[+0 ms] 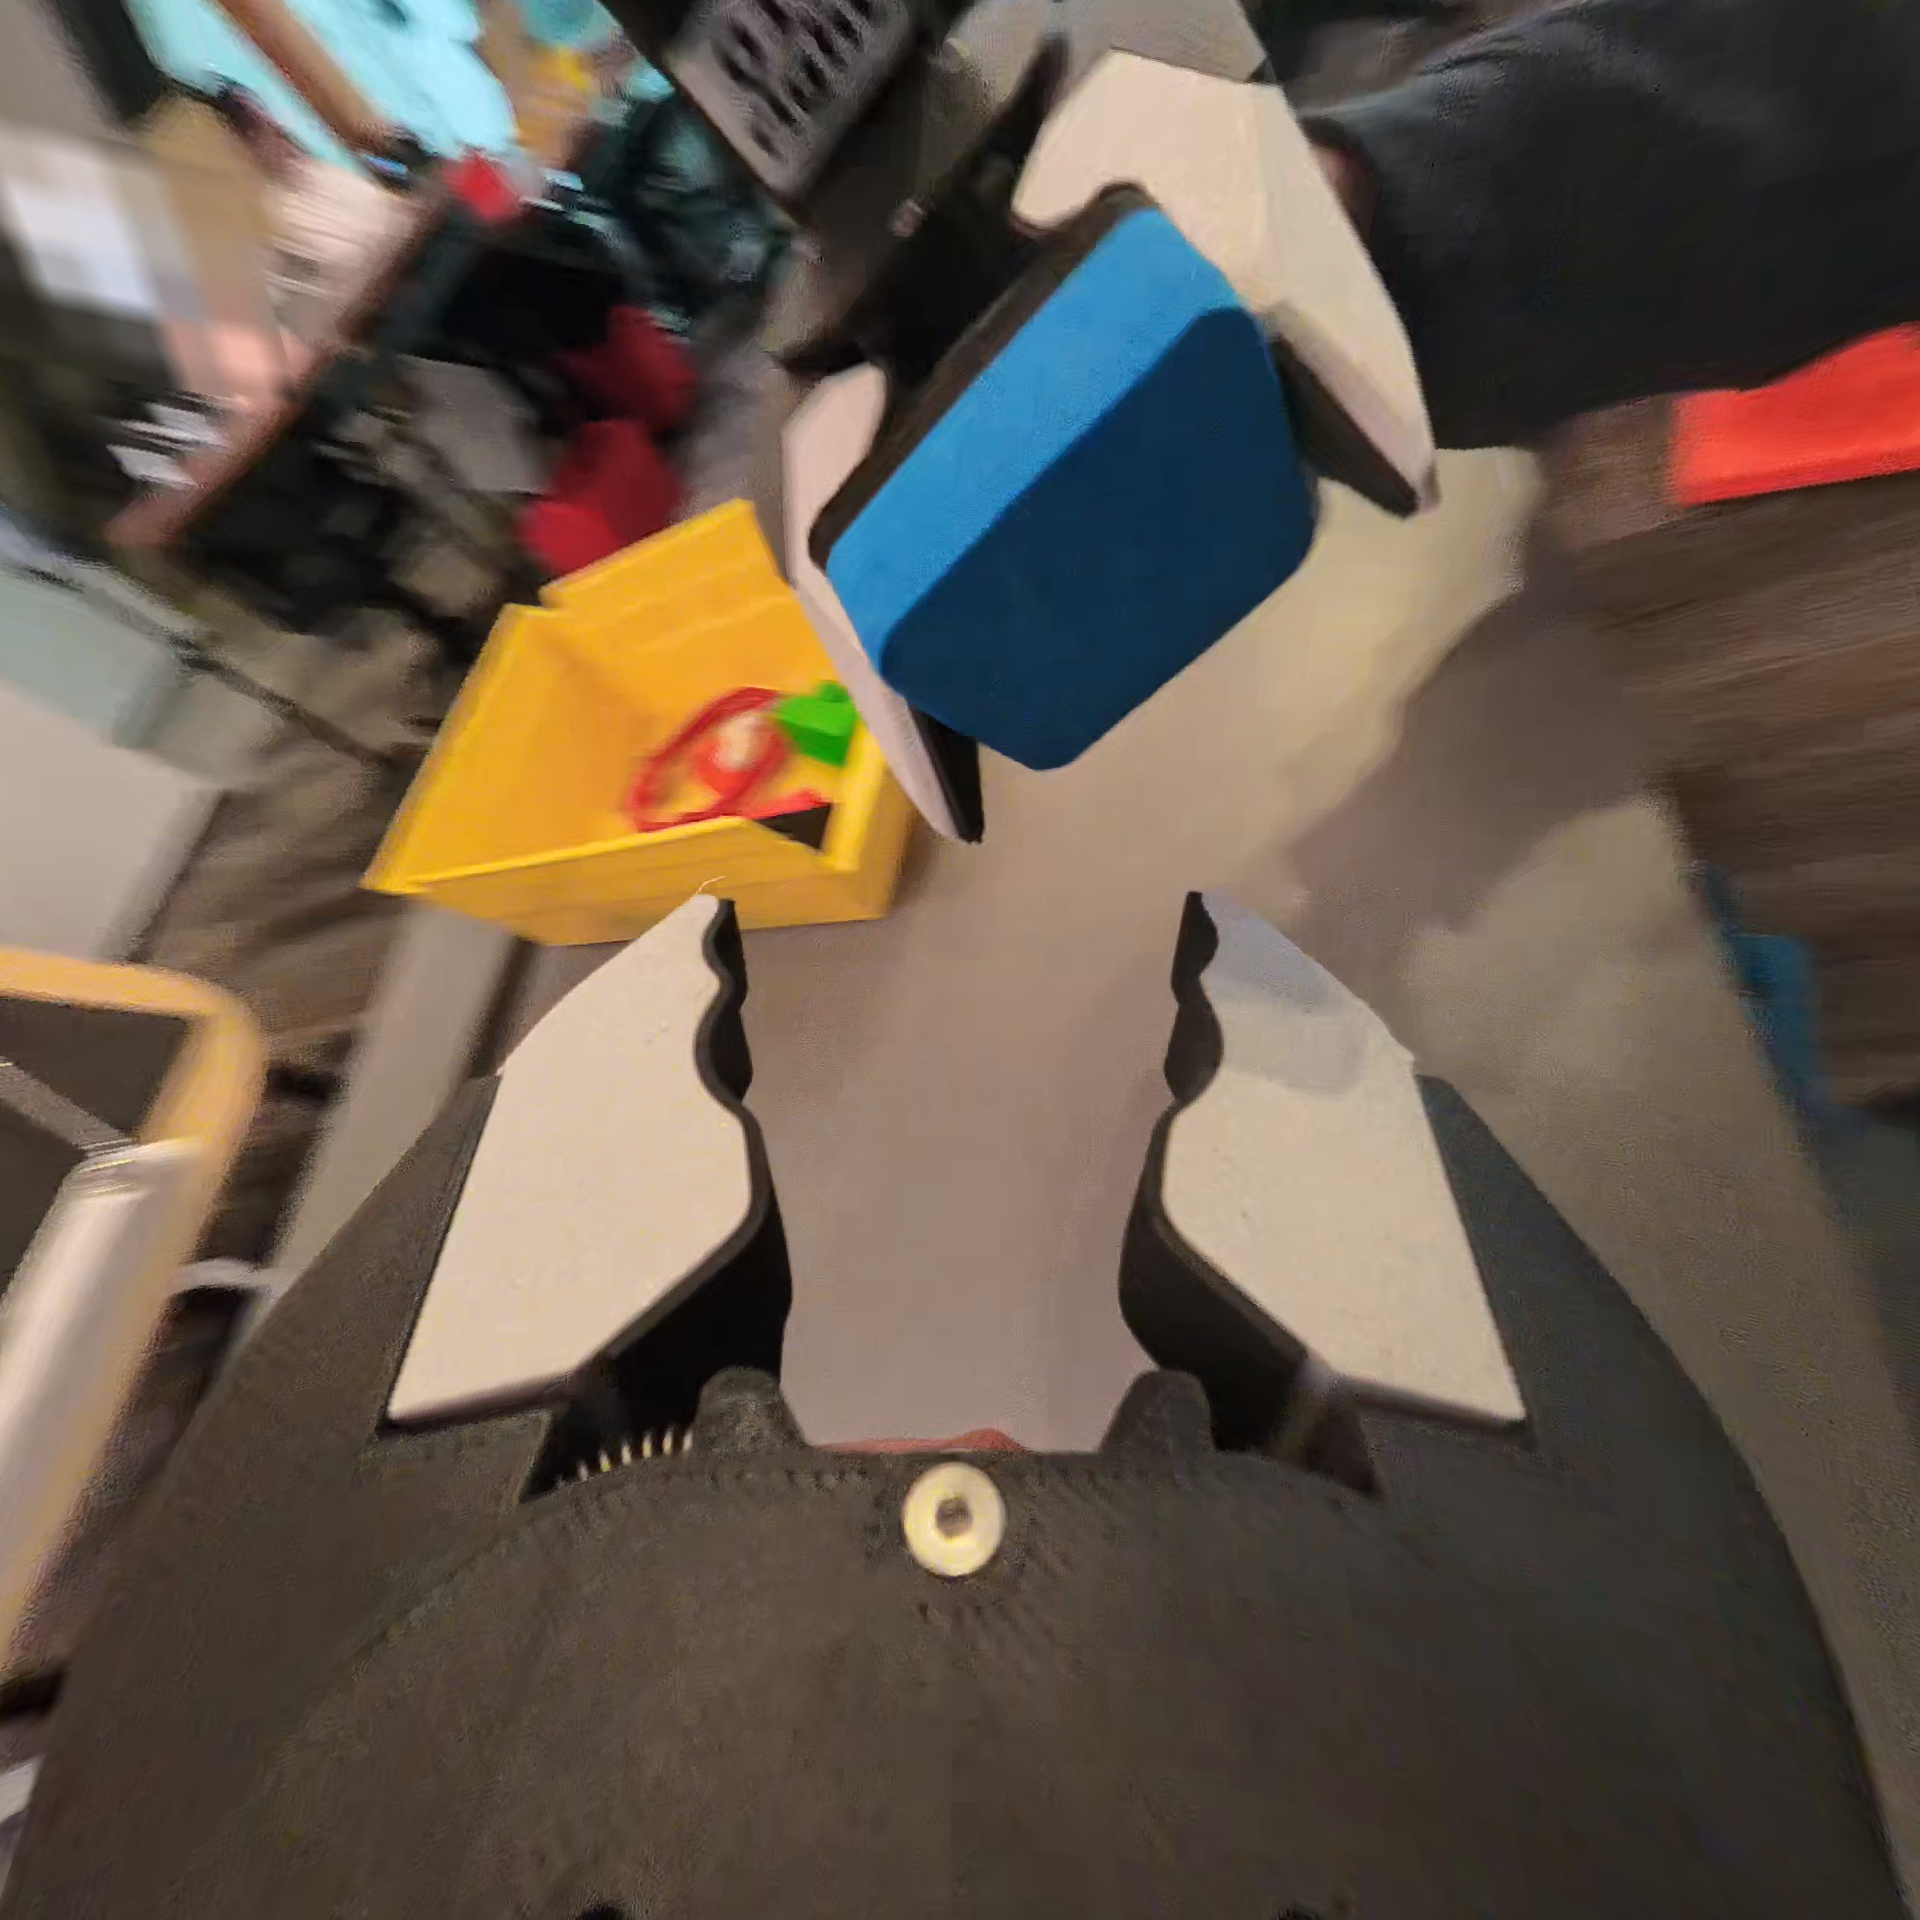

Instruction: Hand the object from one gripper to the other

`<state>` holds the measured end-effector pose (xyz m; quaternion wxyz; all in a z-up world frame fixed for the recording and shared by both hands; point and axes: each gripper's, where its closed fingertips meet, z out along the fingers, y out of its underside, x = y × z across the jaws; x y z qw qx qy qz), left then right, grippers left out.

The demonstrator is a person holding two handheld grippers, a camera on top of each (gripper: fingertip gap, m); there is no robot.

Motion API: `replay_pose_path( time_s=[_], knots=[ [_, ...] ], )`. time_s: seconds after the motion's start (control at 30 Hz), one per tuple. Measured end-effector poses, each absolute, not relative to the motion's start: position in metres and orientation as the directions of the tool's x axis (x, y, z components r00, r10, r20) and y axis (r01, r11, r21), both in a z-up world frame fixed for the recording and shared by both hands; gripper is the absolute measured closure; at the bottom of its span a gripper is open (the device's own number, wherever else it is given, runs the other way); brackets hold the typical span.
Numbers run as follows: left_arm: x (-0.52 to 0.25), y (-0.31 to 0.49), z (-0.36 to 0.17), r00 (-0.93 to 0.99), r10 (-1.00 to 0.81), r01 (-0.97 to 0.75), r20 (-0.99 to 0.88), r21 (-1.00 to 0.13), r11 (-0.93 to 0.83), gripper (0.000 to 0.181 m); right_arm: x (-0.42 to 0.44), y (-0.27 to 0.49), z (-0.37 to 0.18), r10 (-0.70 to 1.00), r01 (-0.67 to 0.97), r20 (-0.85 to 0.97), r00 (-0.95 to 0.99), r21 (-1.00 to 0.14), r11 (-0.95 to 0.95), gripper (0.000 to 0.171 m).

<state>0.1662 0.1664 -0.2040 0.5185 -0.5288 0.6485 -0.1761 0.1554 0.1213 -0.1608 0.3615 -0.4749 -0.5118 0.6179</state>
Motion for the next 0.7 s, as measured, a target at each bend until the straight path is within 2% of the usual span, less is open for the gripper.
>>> replay_pose_path(
  time_s=[0.13, 0.37, 0.47, 0.53, 0.7],
  knots=[
    [0.172, 0.170, -0.194, 0.164, -0.686, -0.538, -0.709, -0.647, 0.540, 0.101, 0.157, 0.130, -0.157, 0.881, -0.106, -0.355, -0.314, -0.909, -0.404, 0.115],
    [0.188, 0.166, -0.184, 0.155, -0.458, -0.573, -0.875, -0.457, 0.680, 0.095, 0.150, 0.137, -0.171, 0.773, -0.158, -0.513, -0.374, -0.786, -0.598, 0.116],
    [0.194, 0.163, -0.194, 0.107, -0.453, -0.581, -0.885, -0.425, 0.694, 0.100, 0.144, 0.129, -0.174, 0.727, -0.141, -0.540, -0.424, -0.754, -0.642, 0.115],
    [0.195, 0.162, -0.197, 0.093, -0.460, -0.577, -0.883, -0.424, 0.698, 0.113, 0.142, 0.126, -0.176, 0.712, -0.136, -0.548, -0.439, -0.743, -0.656, 0.115],
    [0.194, 0.163, -0.200, 0.094, -0.501, -0.582, -0.860, -0.455, 0.673, 0.118, 0.140, 0.131, -0.178, 0.717, -0.163, -0.561, -0.414, -0.729, -0.665, 0.115]
  ],
)
